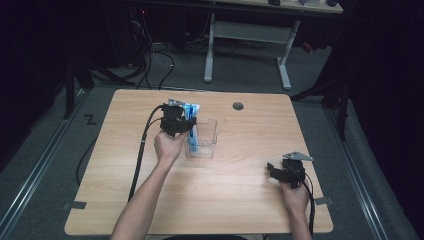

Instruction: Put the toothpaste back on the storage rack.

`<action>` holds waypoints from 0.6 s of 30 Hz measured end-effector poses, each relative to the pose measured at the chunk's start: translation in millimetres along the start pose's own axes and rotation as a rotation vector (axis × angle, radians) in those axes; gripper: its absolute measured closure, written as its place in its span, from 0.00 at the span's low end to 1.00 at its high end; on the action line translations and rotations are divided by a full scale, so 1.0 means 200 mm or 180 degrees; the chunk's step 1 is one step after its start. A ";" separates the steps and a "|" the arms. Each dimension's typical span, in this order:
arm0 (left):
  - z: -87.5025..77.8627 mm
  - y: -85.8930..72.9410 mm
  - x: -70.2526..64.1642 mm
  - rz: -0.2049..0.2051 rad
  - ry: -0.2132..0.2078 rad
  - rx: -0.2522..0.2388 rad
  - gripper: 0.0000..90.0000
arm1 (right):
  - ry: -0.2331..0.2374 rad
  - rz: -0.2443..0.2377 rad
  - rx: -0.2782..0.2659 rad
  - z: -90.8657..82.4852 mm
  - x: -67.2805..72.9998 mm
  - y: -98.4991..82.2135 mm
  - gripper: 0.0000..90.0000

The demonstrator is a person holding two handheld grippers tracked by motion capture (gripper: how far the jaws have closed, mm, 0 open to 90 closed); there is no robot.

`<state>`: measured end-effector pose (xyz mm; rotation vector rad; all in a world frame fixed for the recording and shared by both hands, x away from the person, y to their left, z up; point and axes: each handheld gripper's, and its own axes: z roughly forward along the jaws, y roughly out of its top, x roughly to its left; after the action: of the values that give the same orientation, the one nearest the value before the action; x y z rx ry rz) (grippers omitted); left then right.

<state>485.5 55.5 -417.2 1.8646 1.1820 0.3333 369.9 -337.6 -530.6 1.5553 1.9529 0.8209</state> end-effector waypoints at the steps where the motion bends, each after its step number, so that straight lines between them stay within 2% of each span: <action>1: 0.00 0.00 0.00 -0.0013 0.0003 -0.0012 0.76 | 0.0000 -0.0001 0.0000 0.00 0.00 0.00 0.35; 10: -0.01 -0.01 0.04 -0.0088 0.0014 -0.0032 0.75 | 0.0000 -0.0001 -0.0001 0.00 0.00 0.00 0.35; 18: -0.01 -0.02 0.05 -0.0077 0.0039 -0.0039 0.70 | 0.0000 -0.0007 -0.0002 0.00 0.00 0.00 0.35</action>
<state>488.2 65.1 -421.1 1.8388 1.2073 0.3382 370.1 -337.7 -530.7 1.5524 1.9538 0.8206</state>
